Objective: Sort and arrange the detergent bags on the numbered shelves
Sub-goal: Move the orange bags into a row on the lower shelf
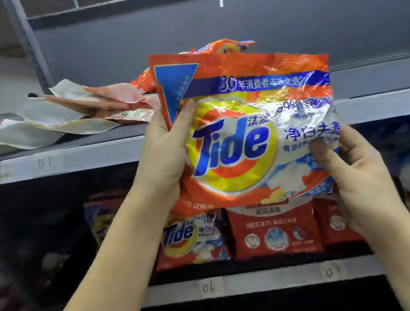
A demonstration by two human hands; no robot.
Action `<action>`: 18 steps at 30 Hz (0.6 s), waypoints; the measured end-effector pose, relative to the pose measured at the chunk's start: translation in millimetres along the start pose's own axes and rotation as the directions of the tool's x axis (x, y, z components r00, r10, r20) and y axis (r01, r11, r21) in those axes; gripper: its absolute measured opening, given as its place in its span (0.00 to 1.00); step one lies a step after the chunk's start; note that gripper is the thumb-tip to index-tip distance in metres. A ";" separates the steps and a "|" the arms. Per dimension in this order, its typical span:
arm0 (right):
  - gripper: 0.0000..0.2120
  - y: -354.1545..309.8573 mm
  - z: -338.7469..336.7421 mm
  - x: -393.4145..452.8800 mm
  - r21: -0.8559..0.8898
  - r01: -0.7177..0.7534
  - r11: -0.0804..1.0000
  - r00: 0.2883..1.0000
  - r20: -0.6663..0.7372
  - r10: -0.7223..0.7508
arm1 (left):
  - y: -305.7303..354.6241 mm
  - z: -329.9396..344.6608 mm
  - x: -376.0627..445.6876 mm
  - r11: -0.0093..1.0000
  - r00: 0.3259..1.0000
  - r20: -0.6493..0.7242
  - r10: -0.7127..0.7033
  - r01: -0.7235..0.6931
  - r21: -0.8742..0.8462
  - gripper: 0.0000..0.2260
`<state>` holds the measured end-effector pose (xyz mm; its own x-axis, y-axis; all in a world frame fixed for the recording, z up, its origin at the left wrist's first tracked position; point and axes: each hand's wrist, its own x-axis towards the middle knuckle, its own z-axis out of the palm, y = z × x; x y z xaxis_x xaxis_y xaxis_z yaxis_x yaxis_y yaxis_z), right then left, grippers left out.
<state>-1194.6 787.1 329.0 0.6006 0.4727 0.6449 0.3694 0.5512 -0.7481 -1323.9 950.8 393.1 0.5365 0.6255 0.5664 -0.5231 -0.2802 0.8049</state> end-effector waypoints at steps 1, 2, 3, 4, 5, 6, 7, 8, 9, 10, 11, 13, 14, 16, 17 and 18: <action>0.14 9.4 7.3 -9.8 -0.006 -0.021 1.000 1.000 0.022 0.021 | -4.0 -12.9 -11.7 1.000 1.000 -0.021 -0.008 0.008 0.007 0.05; 0.16 18.6 15.3 -18.4 -0.011 -0.056 0.998 0.998 0.042 0.057 | -7.4 -25.5 -23.1 1.000 0.998 -0.052 -0.017 0.018 0.025 0.05; 0.17 29.4 23.8 -26.2 -0.016 -0.098 0.995 0.993 0.060 0.098 | -11.1 -38.7 -34.0 0.999 0.996 -0.090 -0.024 0.028 0.042 0.05; 0.16 39.2 32.9 -33.5 -0.016 -0.140 0.990 0.987 0.082 0.140 | -14.9 -51.4 -44.3 0.997 0.991 -0.127 -0.038 0.045 0.056 0.05; 0.12 49.2 42.7 -40.4 -0.010 -0.180 0.984 0.978 0.107 0.180 | -20.2 -65.3 -53.8 0.995 0.984 -0.166 -0.058 0.070 0.071 0.05; 0.08 59.0 52.7 -47.1 0.012 -0.234 0.972 0.964 0.131 0.231 | -25.9 -78.7 -63.5 0.990 0.974 -0.209 -0.088 0.109 0.091 0.06; 0.06 69.9 62.2 -53.6 0.038 -0.292 0.956 0.947 0.152 0.283 | -32.6 -92.1 -72.3 0.982 0.960 -0.253 -0.118 0.150 0.111 0.07; 0.05 79.8 72.2 -59.8 0.049 -0.343 0.938 0.927 0.176 0.330 | -39.2 -105.9 -80.8 0.974 0.943 -0.299 -0.147 0.190 0.122 0.07; 0.05 90.2 81.9 -65.9 0.037 -0.386 0.922 0.907 0.199 0.372 | -46.4 -119.3 -88.7 0.967 0.924 -0.342 -0.169 0.223 0.123 0.07; 0.05 99.3 92.4 -72.4 0.020 -0.434 0.901 0.880 0.226 0.419 | -53.4 -132.4 -96.3 0.960 0.904 -0.383 -0.189 0.252 0.122 0.07; 0.05 109.6 103.0 -78.9 0.006 -0.485 0.875 0.848 0.250 0.468 | -60.6 -144.9 -102.8 0.953 0.885 -0.418 -0.205 0.277 0.121 0.08; 0.06 132.0 124.5 -90.3 -0.026 -0.580 0.814 0.777 0.285 0.562 | -77.7 -170.3 -113.8 0.938 0.849 -0.473 -0.235 0.327 0.119 0.10; 0.06 144.4 135.5 -94.5 -0.047 -0.616 0.786 0.745 0.289 0.601 | -87.3 -184.3 -117.2 0.927 0.830 -0.497 -0.253 0.355 0.120 0.11; 0.05 169.9 158.5 -100.3 -0.108 -0.658 0.746 0.700 0.278 0.658 | -104.8 -211.6 -120.6 0.910 0.797 -0.532 -0.286 0.400 0.109 0.09; 0.04 182.4 170.7 -102.1 -0.142 -0.667 0.732 0.690 0.255 0.678 | -113.2 -226.4 -120.0 0.904 0.781 -0.546 -0.302 0.417 0.098 0.08; 0.04 193.5 183.7 -103.3 -0.166 -0.672 0.722 0.685 0.231 0.691 | -120.3 -241.4 -118.0 0.895 0.766 -0.559 -0.317 0.436 0.091 0.08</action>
<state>-1315.4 971.2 146.4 0.5032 0.8633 -0.0389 -0.0193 -0.0338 -0.9992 -1484.2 1086.5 186.7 0.2063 0.9752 0.0802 -0.1738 -0.0441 0.9838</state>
